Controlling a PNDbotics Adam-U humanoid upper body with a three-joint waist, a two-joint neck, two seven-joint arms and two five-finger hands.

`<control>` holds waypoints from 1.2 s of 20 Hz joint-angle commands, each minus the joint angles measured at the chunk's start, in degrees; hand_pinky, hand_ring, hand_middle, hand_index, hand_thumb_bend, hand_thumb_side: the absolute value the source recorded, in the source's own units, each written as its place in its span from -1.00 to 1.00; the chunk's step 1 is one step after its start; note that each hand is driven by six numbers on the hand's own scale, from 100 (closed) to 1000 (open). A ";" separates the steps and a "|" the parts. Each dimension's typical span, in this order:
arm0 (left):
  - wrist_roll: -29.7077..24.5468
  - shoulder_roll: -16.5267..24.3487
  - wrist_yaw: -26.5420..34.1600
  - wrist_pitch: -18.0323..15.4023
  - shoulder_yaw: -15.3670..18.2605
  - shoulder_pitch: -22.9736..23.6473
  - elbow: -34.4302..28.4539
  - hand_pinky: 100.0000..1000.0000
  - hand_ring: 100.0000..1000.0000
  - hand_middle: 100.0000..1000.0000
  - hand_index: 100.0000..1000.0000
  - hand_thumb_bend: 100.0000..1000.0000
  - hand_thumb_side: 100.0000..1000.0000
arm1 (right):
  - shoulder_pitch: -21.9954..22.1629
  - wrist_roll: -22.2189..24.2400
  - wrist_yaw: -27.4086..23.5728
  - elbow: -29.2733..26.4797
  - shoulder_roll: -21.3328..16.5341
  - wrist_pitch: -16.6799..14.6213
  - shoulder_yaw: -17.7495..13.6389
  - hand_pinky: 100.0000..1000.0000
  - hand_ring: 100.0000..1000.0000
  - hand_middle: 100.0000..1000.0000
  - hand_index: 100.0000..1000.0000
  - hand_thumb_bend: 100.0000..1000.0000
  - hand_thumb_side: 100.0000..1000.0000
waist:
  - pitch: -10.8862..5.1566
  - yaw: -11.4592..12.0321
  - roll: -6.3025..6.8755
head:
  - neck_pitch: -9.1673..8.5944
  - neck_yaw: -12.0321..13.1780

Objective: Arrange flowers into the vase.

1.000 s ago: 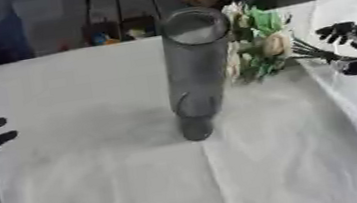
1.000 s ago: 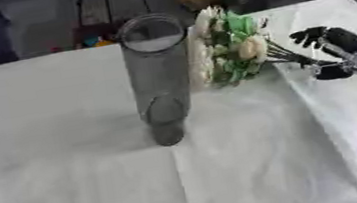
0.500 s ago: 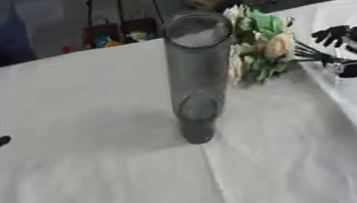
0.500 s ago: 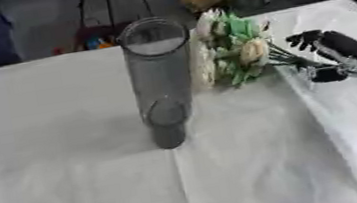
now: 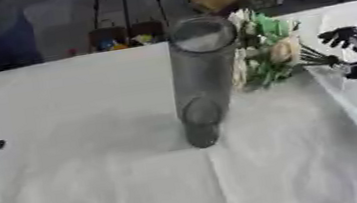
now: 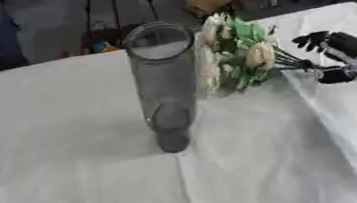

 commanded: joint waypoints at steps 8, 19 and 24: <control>0.66 0.65 -0.60 0.24 1.05 -2.27 -3.23 0.36 0.82 0.19 0.54 0.93 0.49 | 0.21 -1.01 -1.29 0.17 -4.37 0.17 0.06 0.19 0.38 0.46 0.87 -1.00 -1.00 | -0.17 1.95 0.91 | -1.08 0.17; 0.84 0.68 -0.51 0.63 1.27 -2.80 -4.36 0.36 0.82 0.20 0.54 0.94 0.49 | 0.57 -1.32 -0.97 0.70 -5.00 0.97 0.09 0.19 0.40 0.47 0.87 -1.00 -1.00 | 0.50 2.72 1.74 | -1.06 0.38; 0.79 0.64 -0.45 0.66 1.24 -2.85 -4.42 0.36 0.82 0.20 0.54 0.94 0.49 | 0.60 -2.86 1.06 1.32 -5.22 2.11 0.50 0.26 0.48 0.56 0.88 -0.93 -0.96 | 0.75 2.65 1.87 | -1.03 0.20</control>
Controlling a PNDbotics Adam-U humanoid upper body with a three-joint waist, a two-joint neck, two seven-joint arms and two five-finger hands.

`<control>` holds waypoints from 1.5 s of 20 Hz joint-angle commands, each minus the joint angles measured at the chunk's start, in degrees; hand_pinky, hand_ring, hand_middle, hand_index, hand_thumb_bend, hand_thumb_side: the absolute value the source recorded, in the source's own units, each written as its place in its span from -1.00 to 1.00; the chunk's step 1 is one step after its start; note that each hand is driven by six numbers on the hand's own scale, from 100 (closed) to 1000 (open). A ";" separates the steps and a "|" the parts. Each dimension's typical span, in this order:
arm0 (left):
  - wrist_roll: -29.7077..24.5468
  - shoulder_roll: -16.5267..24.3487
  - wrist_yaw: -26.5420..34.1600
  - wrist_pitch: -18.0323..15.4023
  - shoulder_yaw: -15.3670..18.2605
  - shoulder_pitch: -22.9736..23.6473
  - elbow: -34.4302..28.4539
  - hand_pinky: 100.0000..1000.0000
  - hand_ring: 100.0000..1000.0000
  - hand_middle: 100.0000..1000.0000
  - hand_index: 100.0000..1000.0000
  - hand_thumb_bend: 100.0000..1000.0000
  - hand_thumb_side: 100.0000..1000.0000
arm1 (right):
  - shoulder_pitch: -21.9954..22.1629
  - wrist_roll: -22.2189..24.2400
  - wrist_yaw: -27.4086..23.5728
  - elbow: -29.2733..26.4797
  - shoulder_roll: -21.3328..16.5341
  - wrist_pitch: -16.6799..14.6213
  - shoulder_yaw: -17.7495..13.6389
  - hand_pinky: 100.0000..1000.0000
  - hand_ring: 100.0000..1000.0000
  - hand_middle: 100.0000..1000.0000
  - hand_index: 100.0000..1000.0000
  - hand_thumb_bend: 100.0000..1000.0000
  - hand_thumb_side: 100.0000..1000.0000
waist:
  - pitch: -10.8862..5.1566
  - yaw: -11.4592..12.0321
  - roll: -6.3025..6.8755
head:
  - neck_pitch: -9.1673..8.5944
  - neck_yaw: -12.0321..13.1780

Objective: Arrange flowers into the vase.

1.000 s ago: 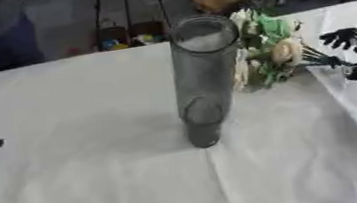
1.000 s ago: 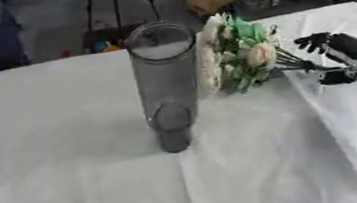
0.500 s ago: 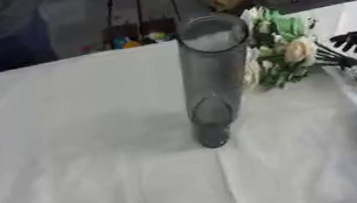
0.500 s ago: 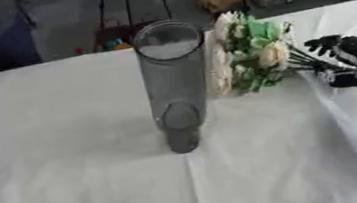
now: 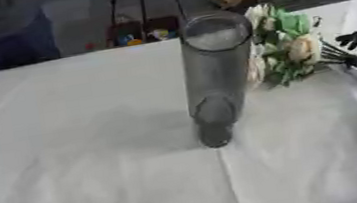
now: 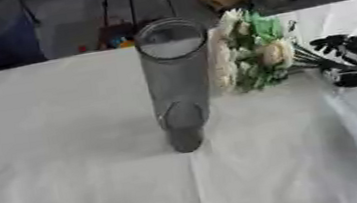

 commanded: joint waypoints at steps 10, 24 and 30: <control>-0.10 0.68 0.20 0.00 0.39 -0.66 -0.99 0.36 0.83 0.20 0.54 0.94 0.49 | -0.51 -3.48 4.79 2.19 -3.27 0.88 1.41 0.31 0.51 0.59 0.87 -0.74 -0.84 | -0.48 -0.61 -0.37 | -0.07 -0.50; -0.22 0.73 0.39 -0.11 0.37 -0.48 -0.74 0.36 0.83 0.20 0.54 0.95 0.49 | -0.90 -4.95 12.82 2.11 -3.23 1.32 2.09 0.22 0.38 0.56 0.81 -0.35 -0.61 | -0.45 -0.63 -0.75 | 0.29 -0.60; -0.27 0.74 0.43 -0.17 0.40 -0.44 -0.68 0.36 0.83 0.20 0.54 0.95 0.49 | -1.21 -6.59 17.16 1.19 -3.00 2.31 1.37 0.11 0.28 0.46 0.76 -0.23 -0.49 | -0.46 -0.70 -0.89 | 0.42 -0.60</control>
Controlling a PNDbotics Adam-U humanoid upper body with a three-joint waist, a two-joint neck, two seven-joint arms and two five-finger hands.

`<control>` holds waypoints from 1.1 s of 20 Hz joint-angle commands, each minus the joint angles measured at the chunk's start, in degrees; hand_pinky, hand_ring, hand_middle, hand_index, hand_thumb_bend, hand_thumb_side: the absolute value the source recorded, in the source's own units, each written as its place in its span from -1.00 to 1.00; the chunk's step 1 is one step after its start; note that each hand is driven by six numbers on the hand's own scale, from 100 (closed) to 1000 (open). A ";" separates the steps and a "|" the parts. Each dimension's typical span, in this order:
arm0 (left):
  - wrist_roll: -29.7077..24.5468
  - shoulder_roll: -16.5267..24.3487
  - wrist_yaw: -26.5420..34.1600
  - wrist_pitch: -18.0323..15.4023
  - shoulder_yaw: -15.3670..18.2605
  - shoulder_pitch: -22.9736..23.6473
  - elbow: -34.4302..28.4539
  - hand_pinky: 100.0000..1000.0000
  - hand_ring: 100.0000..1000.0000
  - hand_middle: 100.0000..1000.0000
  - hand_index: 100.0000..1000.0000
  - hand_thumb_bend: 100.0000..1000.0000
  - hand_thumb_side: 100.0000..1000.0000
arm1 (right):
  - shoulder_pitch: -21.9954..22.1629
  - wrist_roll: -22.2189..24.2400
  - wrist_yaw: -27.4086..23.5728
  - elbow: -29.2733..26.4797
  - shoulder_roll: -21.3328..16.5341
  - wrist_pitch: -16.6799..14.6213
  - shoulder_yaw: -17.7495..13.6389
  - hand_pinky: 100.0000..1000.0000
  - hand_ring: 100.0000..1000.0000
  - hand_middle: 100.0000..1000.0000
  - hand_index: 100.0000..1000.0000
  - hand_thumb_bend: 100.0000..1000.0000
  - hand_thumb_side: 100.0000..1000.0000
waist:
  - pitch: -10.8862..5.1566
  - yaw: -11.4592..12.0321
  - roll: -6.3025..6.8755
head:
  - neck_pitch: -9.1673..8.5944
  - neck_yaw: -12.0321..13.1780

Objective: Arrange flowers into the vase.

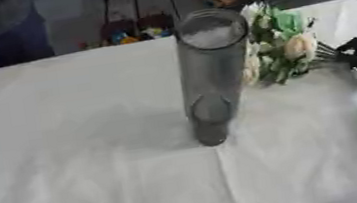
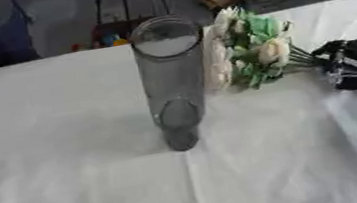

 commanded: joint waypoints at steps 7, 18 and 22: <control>-0.15 0.74 0.12 -0.18 0.43 -0.38 -0.59 0.36 0.83 0.20 0.54 0.96 0.49 | -0.36 -3.78 4.37 -0.75 -1.87 3.29 -0.38 0.05 0.23 0.48 0.73 -0.22 -0.37 | -0.60 -0.11 -0.37 | 0.22 -0.01; -0.13 0.74 0.17 -0.24 0.46 -0.28 -0.52 0.36 0.84 0.20 0.54 0.96 0.49 | -0.13 -7.56 5.73 -0.21 -1.80 7.93 -0.27 0.06 0.27 0.58 0.74 -0.22 -0.39 | -0.64 -0.24 -0.46 | 0.24 -0.03; -0.18 0.75 0.20 -0.24 0.43 -0.27 -0.52 0.36 0.84 0.20 0.54 0.96 0.50 | -0.06 -6.60 6.42 0.59 -1.85 7.35 0.34 0.06 0.26 0.56 0.75 -0.22 -0.32 | -0.63 -0.26 -0.45 | 0.24 -0.10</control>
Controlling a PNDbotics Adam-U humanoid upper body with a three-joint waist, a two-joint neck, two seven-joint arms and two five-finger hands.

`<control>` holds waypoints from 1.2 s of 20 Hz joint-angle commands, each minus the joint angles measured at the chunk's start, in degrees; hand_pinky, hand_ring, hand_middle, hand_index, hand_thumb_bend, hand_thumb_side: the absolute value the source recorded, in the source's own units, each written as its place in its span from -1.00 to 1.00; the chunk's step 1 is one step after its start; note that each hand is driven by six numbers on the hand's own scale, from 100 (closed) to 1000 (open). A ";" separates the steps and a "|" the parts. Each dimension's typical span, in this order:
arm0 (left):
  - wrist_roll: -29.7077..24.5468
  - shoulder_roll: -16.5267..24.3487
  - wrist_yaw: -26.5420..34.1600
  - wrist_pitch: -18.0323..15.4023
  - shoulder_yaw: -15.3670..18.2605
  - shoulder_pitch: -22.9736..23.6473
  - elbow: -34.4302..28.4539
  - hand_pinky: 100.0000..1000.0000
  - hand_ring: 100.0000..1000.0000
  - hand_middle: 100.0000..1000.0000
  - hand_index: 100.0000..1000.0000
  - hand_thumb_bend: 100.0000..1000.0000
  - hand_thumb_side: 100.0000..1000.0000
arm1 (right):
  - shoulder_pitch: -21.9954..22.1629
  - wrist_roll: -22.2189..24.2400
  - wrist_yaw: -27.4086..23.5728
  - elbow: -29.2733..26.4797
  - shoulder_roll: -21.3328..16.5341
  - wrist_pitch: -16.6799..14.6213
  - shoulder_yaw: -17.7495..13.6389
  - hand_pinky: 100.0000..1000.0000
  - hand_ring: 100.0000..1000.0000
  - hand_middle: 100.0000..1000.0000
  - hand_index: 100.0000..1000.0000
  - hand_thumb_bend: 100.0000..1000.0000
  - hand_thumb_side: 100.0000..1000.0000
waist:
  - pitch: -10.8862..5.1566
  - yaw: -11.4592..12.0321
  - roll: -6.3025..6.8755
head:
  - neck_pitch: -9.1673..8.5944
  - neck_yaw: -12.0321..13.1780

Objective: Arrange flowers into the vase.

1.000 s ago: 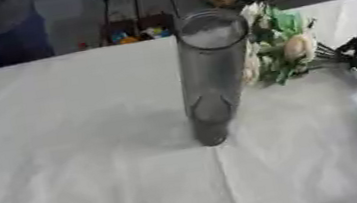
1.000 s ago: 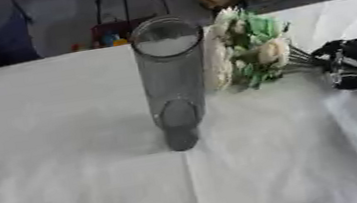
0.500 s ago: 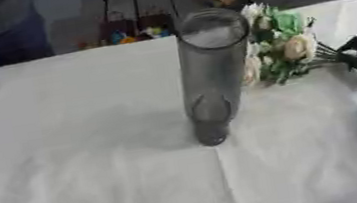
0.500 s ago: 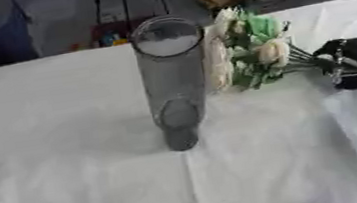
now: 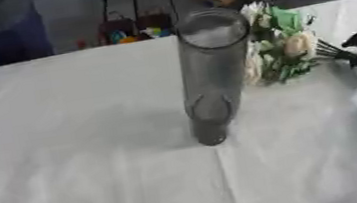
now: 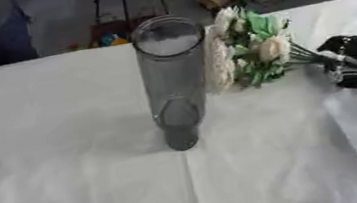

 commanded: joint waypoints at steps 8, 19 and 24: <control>-0.21 0.76 0.36 -0.19 0.42 -0.28 -0.75 0.36 0.84 0.20 0.54 0.96 0.50 | -0.50 5.15 3.27 1.38 -2.10 -2.72 1.06 0.01 0.24 0.53 0.74 -0.21 -0.11 | -0.74 -0.22 -0.15 | 0.31 -0.13; -0.51 0.77 0.70 -0.20 0.41 -0.13 -0.64 0.36 0.84 0.20 0.54 0.96 0.50 | -0.80 11.64 3.03 1.66 -2.52 -6.42 1.01 0.00 0.24 0.56 0.77 -0.22 0.06 | -0.99 -0.42 -0.29 | 0.53 -0.26; -0.56 0.79 0.75 -0.21 0.43 -0.12 -0.64 0.36 0.84 0.20 0.54 0.96 0.50 | -0.73 14.69 3.34 1.80 -2.58 -7.25 1.21 -0.03 0.20 0.51 0.76 -0.20 0.13 | -1.04 -0.50 -0.27 | 0.60 -0.33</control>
